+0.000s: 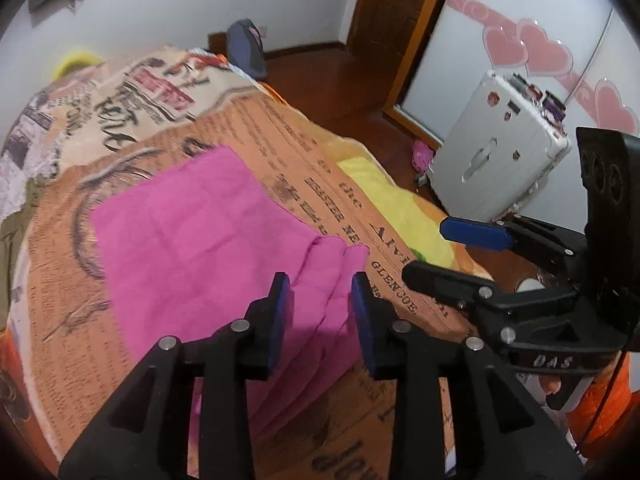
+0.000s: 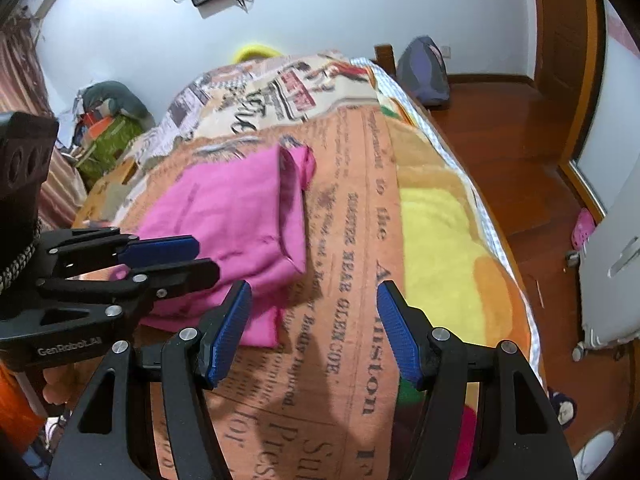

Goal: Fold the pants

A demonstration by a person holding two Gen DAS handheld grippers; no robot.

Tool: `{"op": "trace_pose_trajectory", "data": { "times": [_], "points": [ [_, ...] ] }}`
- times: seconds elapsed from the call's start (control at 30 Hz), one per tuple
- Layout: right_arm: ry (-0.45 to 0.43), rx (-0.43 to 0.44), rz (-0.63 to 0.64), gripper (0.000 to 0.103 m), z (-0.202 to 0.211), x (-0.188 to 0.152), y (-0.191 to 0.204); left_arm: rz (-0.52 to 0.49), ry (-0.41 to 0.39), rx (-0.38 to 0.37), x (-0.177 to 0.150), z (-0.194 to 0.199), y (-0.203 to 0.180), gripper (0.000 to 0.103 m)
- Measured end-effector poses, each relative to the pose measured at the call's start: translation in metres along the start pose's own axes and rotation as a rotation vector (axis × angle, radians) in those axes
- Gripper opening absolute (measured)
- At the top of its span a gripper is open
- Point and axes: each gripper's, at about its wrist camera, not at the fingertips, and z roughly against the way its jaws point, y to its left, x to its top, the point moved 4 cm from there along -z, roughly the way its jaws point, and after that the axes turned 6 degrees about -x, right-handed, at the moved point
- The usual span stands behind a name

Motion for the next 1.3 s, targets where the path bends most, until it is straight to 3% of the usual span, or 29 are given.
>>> {"op": "trace_pose_trajectory", "data": {
  "times": [0.17,0.27,0.4,0.57,0.67,0.8,1.0,1.2,1.3],
  "points": [
    [-0.046,0.027,0.033,0.061,0.008,0.015,0.019,0.031,-0.096,0.071,-0.007,0.043,0.028,0.043],
    [-0.053,0.043,0.055,0.061,0.001,0.024,0.034,0.067,-0.062,0.136,-0.021,0.044,0.055,0.043],
    [-0.044,0.063,0.084,0.061,-0.014,0.028,0.053,0.091,0.017,0.133,-0.045,0.027,0.072,0.044],
    [0.011,0.05,0.111,0.061,-0.04,0.021,0.065,0.09,0.009,0.128,-0.053,0.024,0.072,0.044],
    [0.053,0.027,0.103,0.061,-0.054,0.01,0.06,0.141,-0.02,0.076,-0.044,0.034,0.079,0.044],
    [0.069,0.037,0.071,0.062,-0.059,-0.002,0.048,0.13,-0.043,0.169,-0.025,0.042,0.1,0.044],
    [0.079,0.057,0.041,0.063,-0.057,-0.009,0.041,0.148,-0.047,0.245,0.004,0.033,0.135,0.044],
    [0.075,0.052,0.058,0.063,-0.056,-0.008,0.043,0.165,-0.013,0.207,0.027,0.004,0.158,0.044],
    [0.077,0.064,0.057,0.063,-0.057,-0.009,0.041,0.224,0.009,0.172,0.034,-0.014,0.174,0.044]
  ]
}}
